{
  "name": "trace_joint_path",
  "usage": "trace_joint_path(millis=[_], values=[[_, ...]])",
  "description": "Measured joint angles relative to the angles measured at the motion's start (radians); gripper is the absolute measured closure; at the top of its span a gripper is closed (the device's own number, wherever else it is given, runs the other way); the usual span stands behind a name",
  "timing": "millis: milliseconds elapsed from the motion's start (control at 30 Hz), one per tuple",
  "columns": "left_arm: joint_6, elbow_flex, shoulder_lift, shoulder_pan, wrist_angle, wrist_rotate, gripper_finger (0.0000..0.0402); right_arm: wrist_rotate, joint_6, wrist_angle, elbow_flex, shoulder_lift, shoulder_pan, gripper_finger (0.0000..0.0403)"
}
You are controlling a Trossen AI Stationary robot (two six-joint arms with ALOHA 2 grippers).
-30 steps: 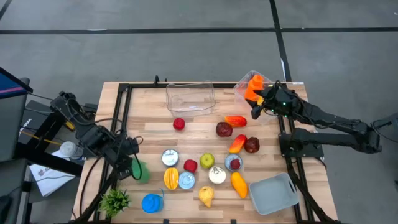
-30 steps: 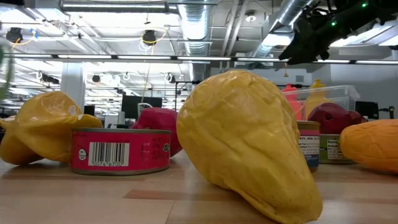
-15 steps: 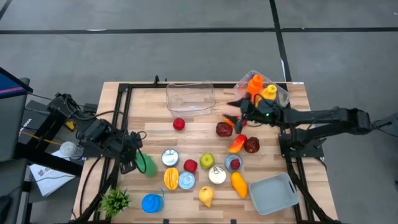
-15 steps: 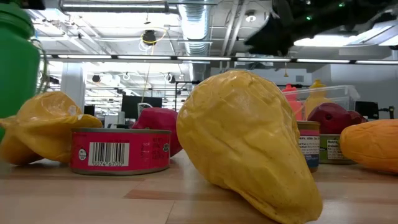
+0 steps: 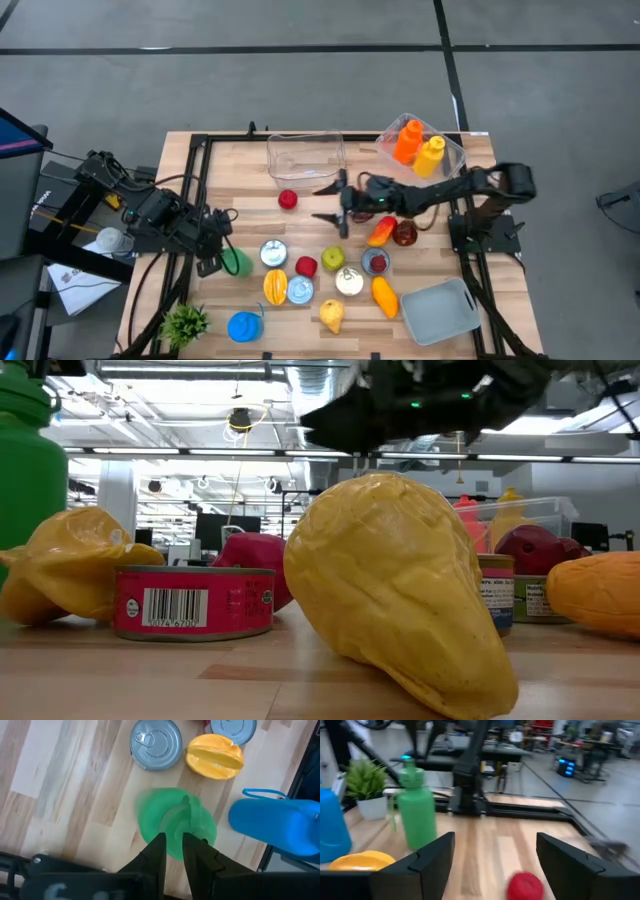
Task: Pick & Place Food Item
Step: Put the green water bottle into the transparent container
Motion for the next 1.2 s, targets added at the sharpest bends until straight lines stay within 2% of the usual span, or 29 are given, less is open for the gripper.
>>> trace_joint_path(millis=[133, 267, 500, 667, 800, 933, 1067, 1200], values=[[0.000, 0.000, 0.000, 0.000, 0.000, -0.006, 0.0349, -0.092, -0.049, -0.004, 0.135, 0.107, 0.033, 0.0106], [-0.002, 0.000, -0.008, -0.002, -0.012, -0.006, 0.0348, -0.168, -0.050, -0.033, 0.294, 0.200, 0.056, 0.0066], [-0.010, 0.001, -0.037, -0.001, -0.015, -0.014, 0.0348, -0.196, -0.051, -0.290, 0.642, 0.410, 0.088, 0.0012], [-0.028, 0.001, -0.062, -0.001, -0.028, -0.013, 0.0348, -0.228, -0.053, -0.434, 0.881, 0.565, 0.109, 0.0003], [-0.029, 0.001, -0.090, -0.001, -0.034, -0.013, 0.0348, -0.248, -0.039, -0.471, 1.028, 0.657, 0.110, 0.0003], [-0.030, 0.001, -0.115, -0.001, -0.038, -0.017, 0.0348, -0.253, -0.022, -0.495, 1.128, 0.726, 0.108, 0.0003], [-0.030, 0.001, -0.131, -0.001, -0.040, -0.025, 0.0348, -0.329, 0.013, -0.489, 1.209, 0.784, 0.107, 0.0003], [-0.032, 0.001, -0.137, -0.001, -0.046, -0.029, 0.0348, -0.353, 0.029, -0.493, 1.282, 0.844, 0.112, 0.0003]])
